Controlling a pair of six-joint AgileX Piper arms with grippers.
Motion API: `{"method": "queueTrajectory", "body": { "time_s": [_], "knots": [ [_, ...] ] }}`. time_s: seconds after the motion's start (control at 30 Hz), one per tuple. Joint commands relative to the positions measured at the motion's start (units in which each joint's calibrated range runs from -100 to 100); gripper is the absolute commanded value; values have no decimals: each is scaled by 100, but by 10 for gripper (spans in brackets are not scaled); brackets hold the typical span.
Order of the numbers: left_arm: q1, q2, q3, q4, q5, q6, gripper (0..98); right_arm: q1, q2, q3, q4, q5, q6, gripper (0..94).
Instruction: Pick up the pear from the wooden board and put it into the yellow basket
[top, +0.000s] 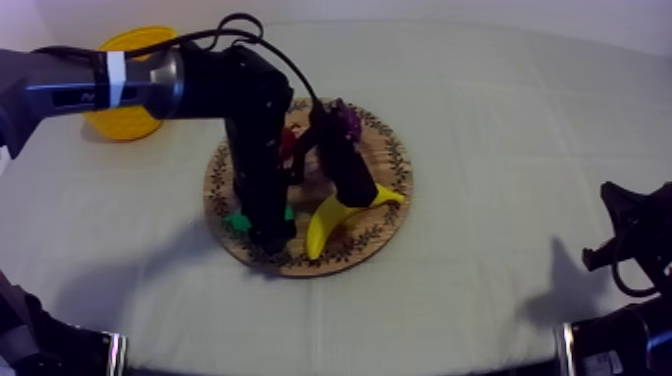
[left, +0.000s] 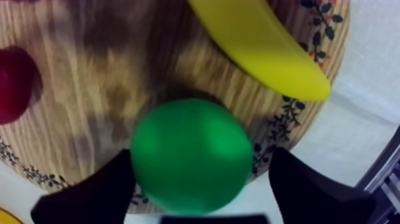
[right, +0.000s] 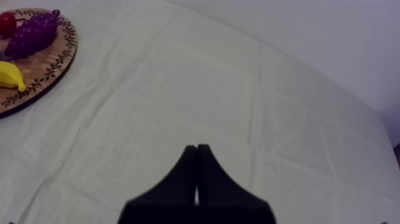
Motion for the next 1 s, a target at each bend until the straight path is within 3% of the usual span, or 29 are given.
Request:
{"method": "queueTrajectory", "body": {
  "time_s": [0.0, 0.37, 0.97],
  "knots": [
    [1, 15, -11, 10, 1, 17, 738, -1, -3, -2, 1, 2, 4, 4],
    [5, 79, -32, 27, -125, 160, 553, -1, -3, -2, 1, 2, 4, 4],
    [-3, -455, -149, -24, 98, 245, 517, -1, -3, -2, 1, 2, 4, 4]
  ]
}}
